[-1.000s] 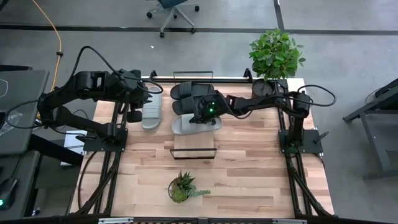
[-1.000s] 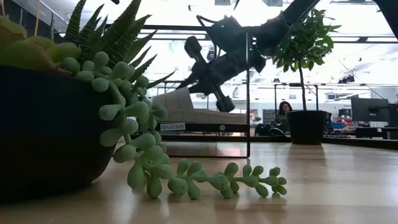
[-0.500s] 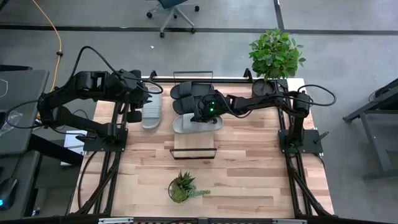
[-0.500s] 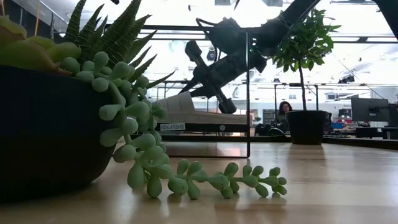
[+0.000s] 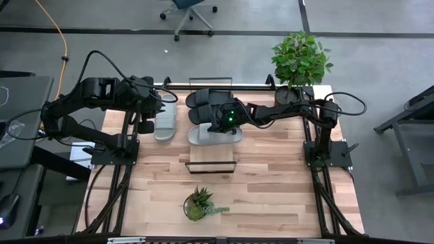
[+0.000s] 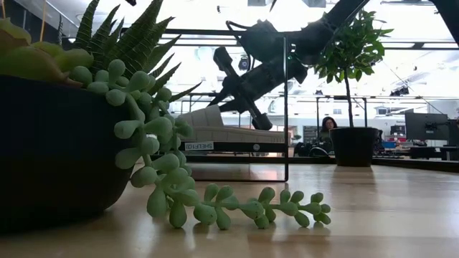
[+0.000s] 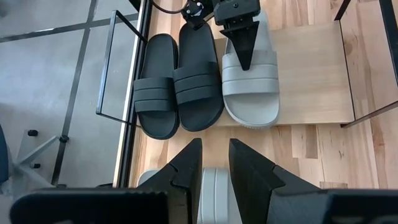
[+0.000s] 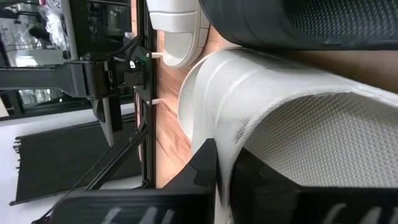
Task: Pick and place slides into the shelf
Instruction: Put the bottom gray slipper slide on the shelf
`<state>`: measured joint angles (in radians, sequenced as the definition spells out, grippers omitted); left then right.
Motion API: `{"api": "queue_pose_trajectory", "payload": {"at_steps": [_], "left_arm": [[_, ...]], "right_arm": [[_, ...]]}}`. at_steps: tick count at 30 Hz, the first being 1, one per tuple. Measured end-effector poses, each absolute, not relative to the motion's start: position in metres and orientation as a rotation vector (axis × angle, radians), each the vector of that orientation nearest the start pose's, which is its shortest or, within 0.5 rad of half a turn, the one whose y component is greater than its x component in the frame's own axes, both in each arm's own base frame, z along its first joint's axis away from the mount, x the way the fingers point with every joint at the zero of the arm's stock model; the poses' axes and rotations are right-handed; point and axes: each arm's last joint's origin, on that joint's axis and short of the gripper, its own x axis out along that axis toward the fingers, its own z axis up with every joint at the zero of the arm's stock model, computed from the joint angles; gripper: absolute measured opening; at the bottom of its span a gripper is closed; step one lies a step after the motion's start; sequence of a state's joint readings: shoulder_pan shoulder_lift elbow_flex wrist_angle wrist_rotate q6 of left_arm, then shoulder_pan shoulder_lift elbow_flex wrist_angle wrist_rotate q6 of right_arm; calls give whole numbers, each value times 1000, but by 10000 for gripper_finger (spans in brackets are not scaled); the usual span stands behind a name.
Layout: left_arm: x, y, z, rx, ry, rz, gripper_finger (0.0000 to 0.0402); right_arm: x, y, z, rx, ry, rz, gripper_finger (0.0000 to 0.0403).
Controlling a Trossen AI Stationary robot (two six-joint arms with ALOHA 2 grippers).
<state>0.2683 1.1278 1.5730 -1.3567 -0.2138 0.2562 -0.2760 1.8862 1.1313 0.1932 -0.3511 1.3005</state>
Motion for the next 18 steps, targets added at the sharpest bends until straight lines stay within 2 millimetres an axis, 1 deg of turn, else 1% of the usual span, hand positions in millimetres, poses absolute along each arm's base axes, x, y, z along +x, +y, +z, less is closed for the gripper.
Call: {"api": "queue_pose_trajectory", "payload": {"at_steps": [5,13,18], "left_arm": [[154,49,426,208,972,327,69],[153,49,426,208,973,327,69],[153,49,426,208,974,327,69]], "right_arm": [[389,-101,179,1436,505,-306,34],[388,-102,178,1433,512,-326,110],[387,-101,176,1415,524,-333,139]]}}
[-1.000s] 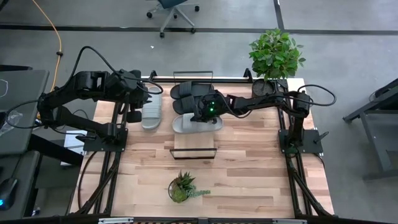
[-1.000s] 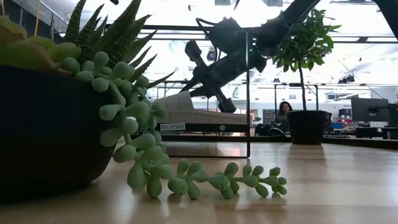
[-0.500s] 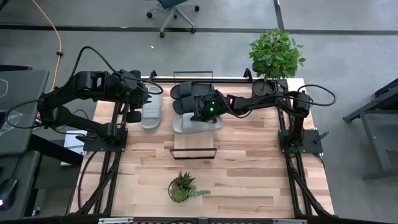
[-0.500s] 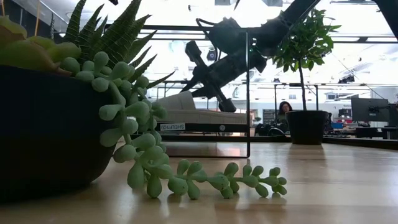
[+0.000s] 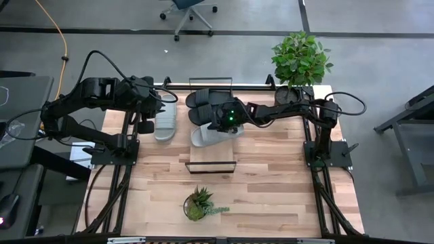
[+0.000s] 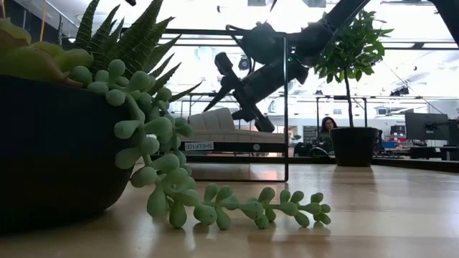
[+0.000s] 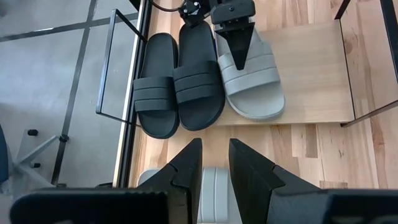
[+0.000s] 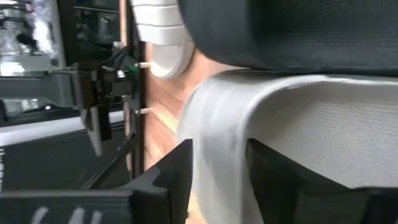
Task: Pick and place slides into the shelf
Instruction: Put the bottom gray slipper slide on the shelf, then put the gray slipper slide on the shelf
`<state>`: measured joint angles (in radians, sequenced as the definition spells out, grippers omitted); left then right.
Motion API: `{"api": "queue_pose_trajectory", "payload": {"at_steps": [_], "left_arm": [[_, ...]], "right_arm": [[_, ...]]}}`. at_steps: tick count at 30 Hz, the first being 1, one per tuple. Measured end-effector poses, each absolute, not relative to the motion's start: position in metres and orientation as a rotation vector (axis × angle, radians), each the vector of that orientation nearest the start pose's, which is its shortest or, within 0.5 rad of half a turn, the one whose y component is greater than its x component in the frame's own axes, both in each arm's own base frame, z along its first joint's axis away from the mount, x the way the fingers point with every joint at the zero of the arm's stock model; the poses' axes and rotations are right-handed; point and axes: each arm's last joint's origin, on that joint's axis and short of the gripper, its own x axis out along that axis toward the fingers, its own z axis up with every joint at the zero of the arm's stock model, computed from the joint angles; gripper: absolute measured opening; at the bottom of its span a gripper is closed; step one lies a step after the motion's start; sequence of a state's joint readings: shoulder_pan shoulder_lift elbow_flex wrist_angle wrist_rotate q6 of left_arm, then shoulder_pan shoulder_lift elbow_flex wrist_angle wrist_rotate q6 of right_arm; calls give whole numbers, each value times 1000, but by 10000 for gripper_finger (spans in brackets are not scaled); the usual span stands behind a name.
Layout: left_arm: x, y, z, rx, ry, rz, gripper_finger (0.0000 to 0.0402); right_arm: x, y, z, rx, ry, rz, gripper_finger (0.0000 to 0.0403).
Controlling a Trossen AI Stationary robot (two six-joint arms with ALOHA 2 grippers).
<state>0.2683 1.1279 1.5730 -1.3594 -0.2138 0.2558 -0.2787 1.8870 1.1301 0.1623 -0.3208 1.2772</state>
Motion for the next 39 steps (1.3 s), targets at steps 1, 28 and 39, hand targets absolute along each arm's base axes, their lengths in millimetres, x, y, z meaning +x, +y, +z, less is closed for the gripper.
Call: {"api": "queue_pose_trajectory", "payload": {"at_steps": [1,28,39], "left_arm": [[153,49,425,208,975,327,69],[153,48,425,204,977,319,69],[153,48,425,214,980,315,69]], "right_arm": [[387,-101,175,1412,531,-346,143],[369,-103,198,1255,554,-436,149],[353,-95,243,1004,448,-438,149]]}}
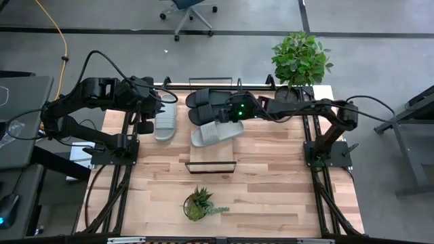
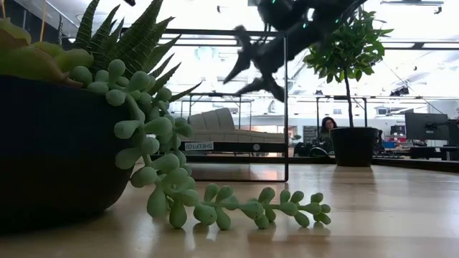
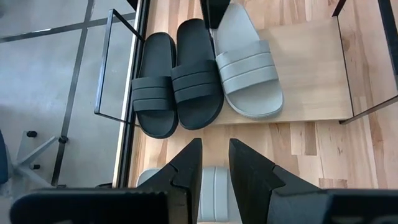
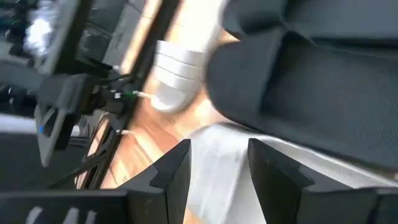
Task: Pick and place slides into the shelf
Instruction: Put the gray slipper slide on the shelf
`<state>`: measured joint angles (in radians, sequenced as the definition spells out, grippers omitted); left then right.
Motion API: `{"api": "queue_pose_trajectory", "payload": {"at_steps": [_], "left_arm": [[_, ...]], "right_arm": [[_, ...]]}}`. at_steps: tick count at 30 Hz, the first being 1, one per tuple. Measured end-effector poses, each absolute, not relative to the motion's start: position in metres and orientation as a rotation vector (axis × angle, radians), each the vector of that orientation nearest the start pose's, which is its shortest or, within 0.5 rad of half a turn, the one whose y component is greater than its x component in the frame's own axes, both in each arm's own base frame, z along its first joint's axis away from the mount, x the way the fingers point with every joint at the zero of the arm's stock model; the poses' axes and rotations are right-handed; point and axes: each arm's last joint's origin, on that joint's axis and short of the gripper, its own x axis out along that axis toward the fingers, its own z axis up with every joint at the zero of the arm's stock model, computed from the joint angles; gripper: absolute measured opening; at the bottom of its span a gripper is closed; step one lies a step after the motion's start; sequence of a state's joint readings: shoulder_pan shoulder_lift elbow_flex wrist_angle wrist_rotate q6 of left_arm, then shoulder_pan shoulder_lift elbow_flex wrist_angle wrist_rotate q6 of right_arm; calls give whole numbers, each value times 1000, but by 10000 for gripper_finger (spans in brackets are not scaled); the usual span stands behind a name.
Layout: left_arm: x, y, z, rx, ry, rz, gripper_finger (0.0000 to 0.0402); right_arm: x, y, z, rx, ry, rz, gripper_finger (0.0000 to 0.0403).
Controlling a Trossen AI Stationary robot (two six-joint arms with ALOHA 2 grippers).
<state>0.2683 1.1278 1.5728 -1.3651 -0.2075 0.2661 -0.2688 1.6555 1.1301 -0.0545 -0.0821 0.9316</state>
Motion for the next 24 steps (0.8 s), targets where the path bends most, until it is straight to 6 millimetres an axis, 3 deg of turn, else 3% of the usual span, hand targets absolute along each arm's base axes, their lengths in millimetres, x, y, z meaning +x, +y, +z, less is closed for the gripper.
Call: {"api": "queue_pose_trajectory", "payload": {"at_steps": [4,9,15,24], "left_arm": [[152,49,424,227,1011,306,69],[150,65,419,190,1068,340,69],[162,104,405,85,1125,277,69],[187,167,364,-37,1269,213,69]], "right_arm": [[344,-86,264,897,409,-397,149],[334,-81,285,845,356,-389,149],[328,-80,296,817,323,-376,149],[328,-72,295,801,352,-342,149]]}}
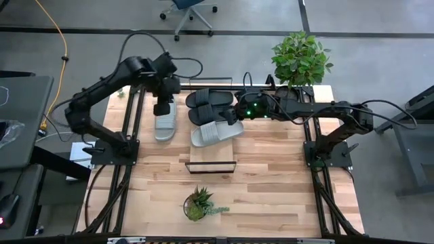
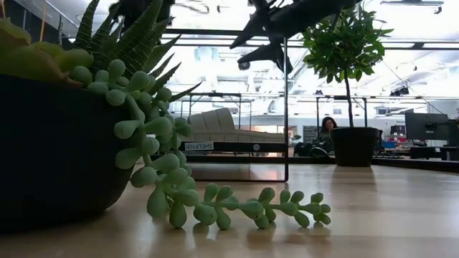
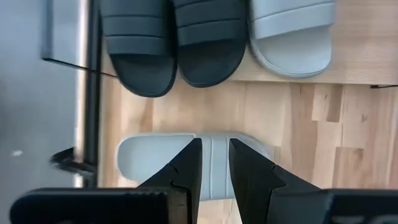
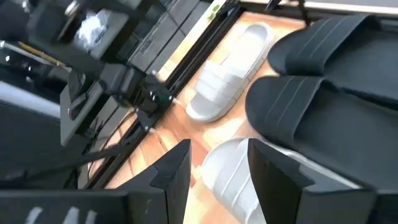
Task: Pick and place slides into the shelf
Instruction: Put the gray slipper slide on the shelf
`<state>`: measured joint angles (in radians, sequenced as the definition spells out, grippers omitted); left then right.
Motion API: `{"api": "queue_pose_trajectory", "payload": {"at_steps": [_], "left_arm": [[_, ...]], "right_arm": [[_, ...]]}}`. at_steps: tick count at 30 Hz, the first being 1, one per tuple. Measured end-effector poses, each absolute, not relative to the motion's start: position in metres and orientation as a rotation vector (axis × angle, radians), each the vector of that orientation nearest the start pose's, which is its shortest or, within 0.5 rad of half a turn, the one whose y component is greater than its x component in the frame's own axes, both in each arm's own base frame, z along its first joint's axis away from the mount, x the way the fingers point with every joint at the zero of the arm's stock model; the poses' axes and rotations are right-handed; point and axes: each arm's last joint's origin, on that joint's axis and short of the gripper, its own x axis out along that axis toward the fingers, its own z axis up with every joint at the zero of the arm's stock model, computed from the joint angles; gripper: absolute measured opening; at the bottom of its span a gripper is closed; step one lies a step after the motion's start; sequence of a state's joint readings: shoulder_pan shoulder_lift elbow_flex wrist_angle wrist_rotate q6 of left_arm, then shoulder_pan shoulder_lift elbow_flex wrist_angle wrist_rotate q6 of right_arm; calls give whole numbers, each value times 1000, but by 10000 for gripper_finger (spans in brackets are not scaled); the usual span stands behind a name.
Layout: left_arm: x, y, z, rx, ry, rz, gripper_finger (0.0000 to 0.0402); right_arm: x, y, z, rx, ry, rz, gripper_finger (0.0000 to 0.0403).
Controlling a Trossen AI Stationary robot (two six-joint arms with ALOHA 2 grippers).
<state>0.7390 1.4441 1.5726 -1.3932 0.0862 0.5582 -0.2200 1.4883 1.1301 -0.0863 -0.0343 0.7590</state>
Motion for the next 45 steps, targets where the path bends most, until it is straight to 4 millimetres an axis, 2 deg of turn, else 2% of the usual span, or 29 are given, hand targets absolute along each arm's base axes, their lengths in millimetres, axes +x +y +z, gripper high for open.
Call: {"api": "queue_pose_trajectory", "payload": {"at_steps": [5,14,19,24,28,34,45], "left_arm": [[196,196,339,-151,1267,94,69],[191,229,302,-263,1425,129,69],[179,232,263,-341,1474,97,69],[165,220,218,-414,1553,27,69],[160,212,195,-428,1570,13,69],[160,212,189,-419,1559,21,69],[169,226,210,-289,1511,51,69]], "right_arm": [[329,-64,293,775,384,-330,149],[328,-57,289,752,429,-366,149],[327,-57,288,741,437,-368,149],[327,-57,288,737,443,-371,149],[327,-57,288,737,445,-371,149],[327,-55,288,747,447,-366,149],[326,-51,285,735,466,-402,149]]}}
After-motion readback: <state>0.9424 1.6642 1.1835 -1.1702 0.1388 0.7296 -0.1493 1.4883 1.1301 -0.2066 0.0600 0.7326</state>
